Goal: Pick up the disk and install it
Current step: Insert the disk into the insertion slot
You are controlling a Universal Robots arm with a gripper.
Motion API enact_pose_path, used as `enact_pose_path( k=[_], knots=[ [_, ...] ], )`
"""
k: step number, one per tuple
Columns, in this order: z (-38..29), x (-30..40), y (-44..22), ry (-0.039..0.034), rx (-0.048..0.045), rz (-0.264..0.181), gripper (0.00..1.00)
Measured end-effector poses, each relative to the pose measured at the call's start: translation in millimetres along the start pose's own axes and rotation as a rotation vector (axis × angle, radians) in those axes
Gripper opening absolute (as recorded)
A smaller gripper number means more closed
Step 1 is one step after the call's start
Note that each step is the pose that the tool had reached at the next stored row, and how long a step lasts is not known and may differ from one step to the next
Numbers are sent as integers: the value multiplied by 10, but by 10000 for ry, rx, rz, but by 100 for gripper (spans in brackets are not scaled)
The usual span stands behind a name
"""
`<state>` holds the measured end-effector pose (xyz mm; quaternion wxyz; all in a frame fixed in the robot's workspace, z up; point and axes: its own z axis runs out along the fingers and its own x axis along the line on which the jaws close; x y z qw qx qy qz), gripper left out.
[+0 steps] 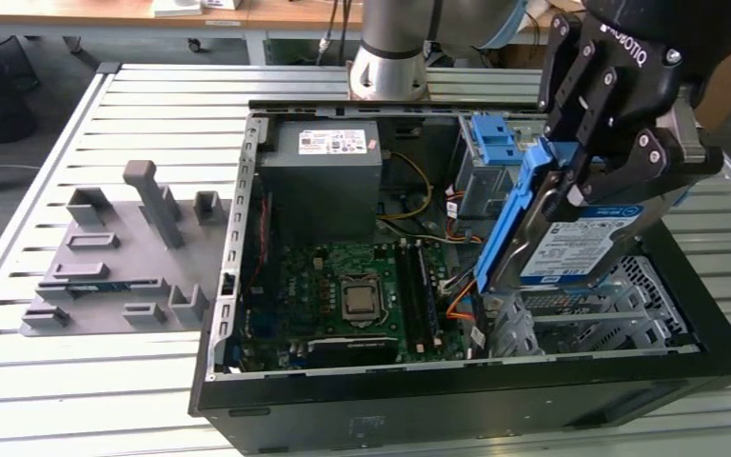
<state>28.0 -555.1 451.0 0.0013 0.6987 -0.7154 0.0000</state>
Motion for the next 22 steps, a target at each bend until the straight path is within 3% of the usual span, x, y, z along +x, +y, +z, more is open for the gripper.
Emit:
enact_pose_path(
  k=[7,22],
  knots=[
    [24,18,-102,1,0,0,36],
    [86,14,-433,1,-1,0,36]
  ],
)
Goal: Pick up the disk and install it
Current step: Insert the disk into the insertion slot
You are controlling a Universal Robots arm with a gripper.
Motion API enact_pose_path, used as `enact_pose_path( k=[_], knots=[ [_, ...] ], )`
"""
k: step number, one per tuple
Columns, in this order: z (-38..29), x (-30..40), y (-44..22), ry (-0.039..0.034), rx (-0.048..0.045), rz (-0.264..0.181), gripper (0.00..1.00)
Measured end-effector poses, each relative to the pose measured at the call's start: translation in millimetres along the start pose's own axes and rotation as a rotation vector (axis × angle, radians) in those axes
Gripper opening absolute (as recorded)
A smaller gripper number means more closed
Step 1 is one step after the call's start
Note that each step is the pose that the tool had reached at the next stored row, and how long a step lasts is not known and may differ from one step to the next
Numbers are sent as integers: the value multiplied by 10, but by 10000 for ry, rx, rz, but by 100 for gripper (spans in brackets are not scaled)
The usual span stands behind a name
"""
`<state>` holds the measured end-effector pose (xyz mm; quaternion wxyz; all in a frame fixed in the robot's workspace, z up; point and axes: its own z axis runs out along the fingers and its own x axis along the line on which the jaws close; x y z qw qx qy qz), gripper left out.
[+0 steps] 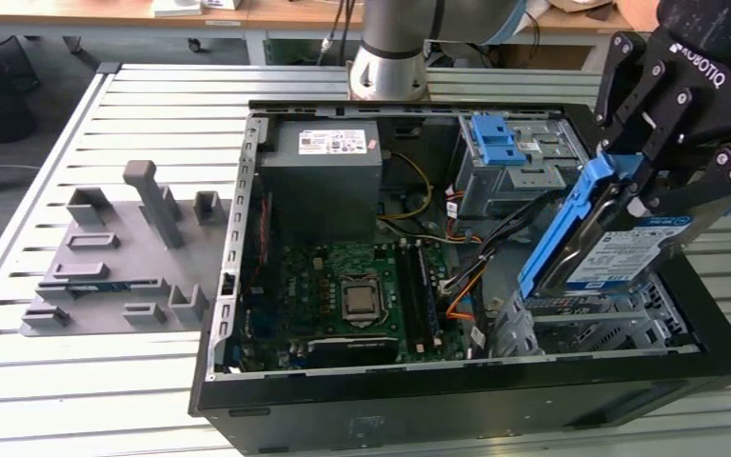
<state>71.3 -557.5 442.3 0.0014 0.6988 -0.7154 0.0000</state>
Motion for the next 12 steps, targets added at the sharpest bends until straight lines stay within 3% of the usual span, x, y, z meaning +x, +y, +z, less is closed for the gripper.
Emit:
enact_pose_path(
  k=[4,12],
  knots=[
    [15,-2,-55,1,0,1,36],
    [40,30,-57,0,0,4,36]
  ],
)
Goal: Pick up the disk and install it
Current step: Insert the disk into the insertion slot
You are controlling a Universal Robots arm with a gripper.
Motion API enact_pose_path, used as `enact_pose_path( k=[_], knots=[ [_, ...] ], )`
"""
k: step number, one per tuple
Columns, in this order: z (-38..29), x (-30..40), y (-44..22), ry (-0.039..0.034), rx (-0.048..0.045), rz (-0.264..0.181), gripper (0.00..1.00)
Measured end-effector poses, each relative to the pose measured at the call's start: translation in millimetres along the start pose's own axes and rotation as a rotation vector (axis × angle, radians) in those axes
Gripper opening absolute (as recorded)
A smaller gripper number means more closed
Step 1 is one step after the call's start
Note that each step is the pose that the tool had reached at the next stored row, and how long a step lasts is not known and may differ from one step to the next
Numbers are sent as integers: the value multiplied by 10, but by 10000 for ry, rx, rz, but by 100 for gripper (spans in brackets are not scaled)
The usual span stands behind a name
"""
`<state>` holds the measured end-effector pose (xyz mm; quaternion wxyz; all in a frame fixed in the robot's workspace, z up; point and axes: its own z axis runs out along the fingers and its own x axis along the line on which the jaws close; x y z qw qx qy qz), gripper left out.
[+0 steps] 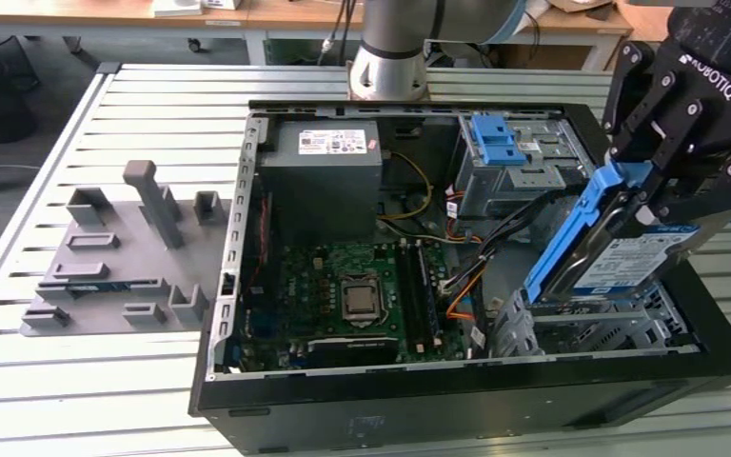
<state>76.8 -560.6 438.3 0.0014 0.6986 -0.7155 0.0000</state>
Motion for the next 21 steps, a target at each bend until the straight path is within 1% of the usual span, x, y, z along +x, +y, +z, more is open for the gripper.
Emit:
enact_pose_path(
  k=[8,14,21],
  knots=[
    [13,11,15,0,0,-1,36],
    [38,56,15,-4,0,-1,36],
    [75,59,15,-2,0,0,36]
  ],
)
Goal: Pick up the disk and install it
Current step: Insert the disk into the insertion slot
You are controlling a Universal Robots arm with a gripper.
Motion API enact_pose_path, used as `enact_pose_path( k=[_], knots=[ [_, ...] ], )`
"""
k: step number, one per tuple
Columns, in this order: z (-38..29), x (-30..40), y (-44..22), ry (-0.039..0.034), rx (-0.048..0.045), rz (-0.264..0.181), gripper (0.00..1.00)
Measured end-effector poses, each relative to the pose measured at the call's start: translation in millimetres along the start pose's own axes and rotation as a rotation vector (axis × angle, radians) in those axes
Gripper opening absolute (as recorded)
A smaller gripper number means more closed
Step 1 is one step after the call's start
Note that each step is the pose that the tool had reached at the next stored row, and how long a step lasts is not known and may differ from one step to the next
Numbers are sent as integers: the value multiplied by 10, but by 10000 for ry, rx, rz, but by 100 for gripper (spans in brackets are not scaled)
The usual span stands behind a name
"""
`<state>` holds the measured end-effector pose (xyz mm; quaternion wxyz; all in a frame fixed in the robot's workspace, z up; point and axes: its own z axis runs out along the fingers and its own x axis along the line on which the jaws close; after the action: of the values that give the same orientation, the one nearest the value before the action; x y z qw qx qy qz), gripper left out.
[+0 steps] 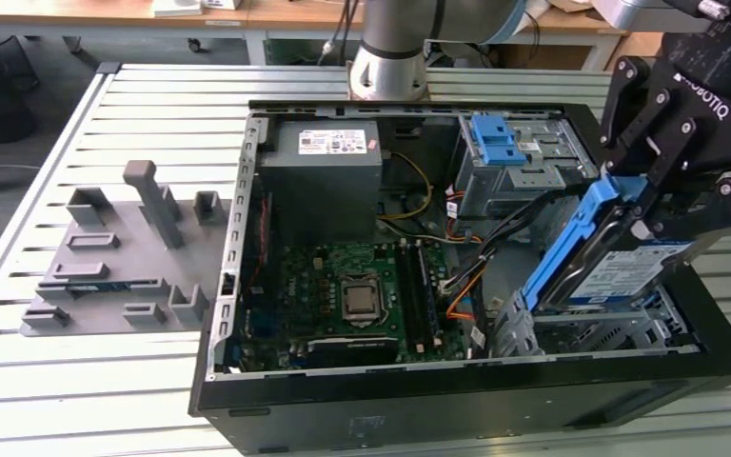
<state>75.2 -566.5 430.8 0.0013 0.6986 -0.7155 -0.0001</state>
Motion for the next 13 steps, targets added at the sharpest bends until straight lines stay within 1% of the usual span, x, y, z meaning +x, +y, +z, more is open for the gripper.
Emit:
enact_pose_path(
  k=[13],
  knots=[
    [71,0,-13,-3,0,14,36]
  ],
)
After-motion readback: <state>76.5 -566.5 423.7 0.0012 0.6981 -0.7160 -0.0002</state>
